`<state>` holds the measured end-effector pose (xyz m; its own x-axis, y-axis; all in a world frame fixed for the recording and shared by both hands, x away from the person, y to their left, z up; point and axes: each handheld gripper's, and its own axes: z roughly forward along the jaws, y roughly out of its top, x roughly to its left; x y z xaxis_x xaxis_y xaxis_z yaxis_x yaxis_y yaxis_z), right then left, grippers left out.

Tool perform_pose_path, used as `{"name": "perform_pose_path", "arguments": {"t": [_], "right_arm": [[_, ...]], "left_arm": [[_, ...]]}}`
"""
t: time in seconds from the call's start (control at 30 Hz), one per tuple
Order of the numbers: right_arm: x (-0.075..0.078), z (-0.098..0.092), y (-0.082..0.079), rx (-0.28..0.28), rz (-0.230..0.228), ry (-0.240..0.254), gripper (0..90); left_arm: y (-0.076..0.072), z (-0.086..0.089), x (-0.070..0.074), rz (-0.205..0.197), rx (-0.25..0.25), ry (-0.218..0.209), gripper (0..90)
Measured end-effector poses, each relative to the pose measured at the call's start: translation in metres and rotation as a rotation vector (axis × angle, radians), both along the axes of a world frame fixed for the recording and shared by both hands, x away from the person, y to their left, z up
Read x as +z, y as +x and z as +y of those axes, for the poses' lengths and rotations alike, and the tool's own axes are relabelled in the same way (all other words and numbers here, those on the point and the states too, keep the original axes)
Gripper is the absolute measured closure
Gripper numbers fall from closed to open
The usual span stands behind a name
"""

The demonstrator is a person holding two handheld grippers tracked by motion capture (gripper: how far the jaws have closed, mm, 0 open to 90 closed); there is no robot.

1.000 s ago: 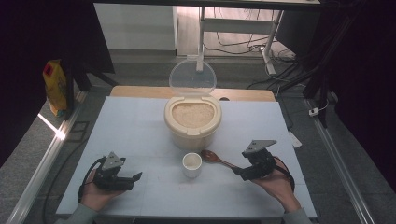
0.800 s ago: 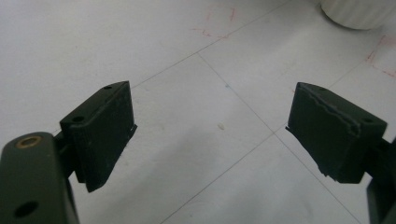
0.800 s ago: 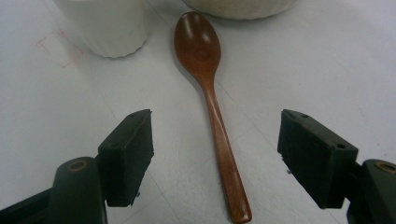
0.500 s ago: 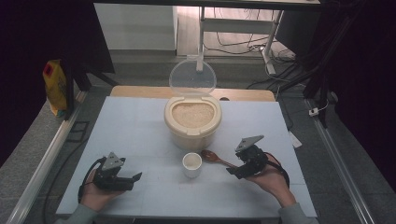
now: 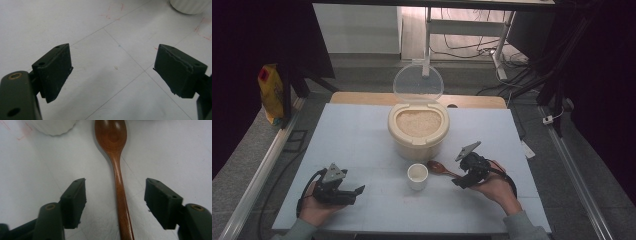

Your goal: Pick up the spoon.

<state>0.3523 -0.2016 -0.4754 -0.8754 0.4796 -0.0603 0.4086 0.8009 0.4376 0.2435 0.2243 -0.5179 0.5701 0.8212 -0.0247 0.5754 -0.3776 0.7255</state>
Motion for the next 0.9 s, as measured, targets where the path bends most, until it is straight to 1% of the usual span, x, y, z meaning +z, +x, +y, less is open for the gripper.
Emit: {"name": "perform_pose_path", "arguments": {"t": [0.03, 0.2, 0.23, 0.33, 0.6, 0.7, 0.8, 0.83, 0.9], "right_arm": [[-0.001, 0.0, 0.002, 0.002, 0.006, -0.001, 39.1], [-0.006, 0.001, 0.006, 0.009, 0.013, -0.016, 41.5], [-0.008, 0.001, 0.007, 0.011, 0.025, -0.022, 42.4], [-0.01, 0.002, 0.009, 0.012, 0.032, -0.029, 43.9], [-0.012, 0.002, 0.011, 0.027, 0.047, -0.042, 48.6], [-0.014, 0.002, 0.012, 0.041, 0.053, -0.054, 51.3], [-0.015, 0.003, 0.012, 0.043, 0.058, -0.06, 52.5], [-0.016, 0.003, 0.012, 0.051, 0.053, -0.074, 53.4], [-0.017, 0.003, 0.012, 0.05, 0.053, -0.079, 54.0]], "left_arm": [[0.0, 0.0, 0.0, 0.0, -0.001, 0.001, 14.2], [0.0, -0.001, -0.001, 0.004, -0.001, 0.002, 14.1], [0.0, 0.0, -0.001, 0.004, 0.0, 0.003, 14.1], [0.0, 0.0, -0.001, 0.004, 0.001, 0.0, 14.1], [0.0, 0.0, -0.001, 0.006, 0.001, 0.004, 14.1], [0.001, 0.0, -0.002, 0.007, 0.002, 0.004, 14.1], [0.001, 0.001, -0.002, 0.007, 0.002, 0.003, 14.1], [0.001, 0.001, -0.002, 0.007, 0.003, 0.003, 14.1], [0.001, 0.001, -0.002, 0.006, 0.003, 0.004, 14.1]]}}
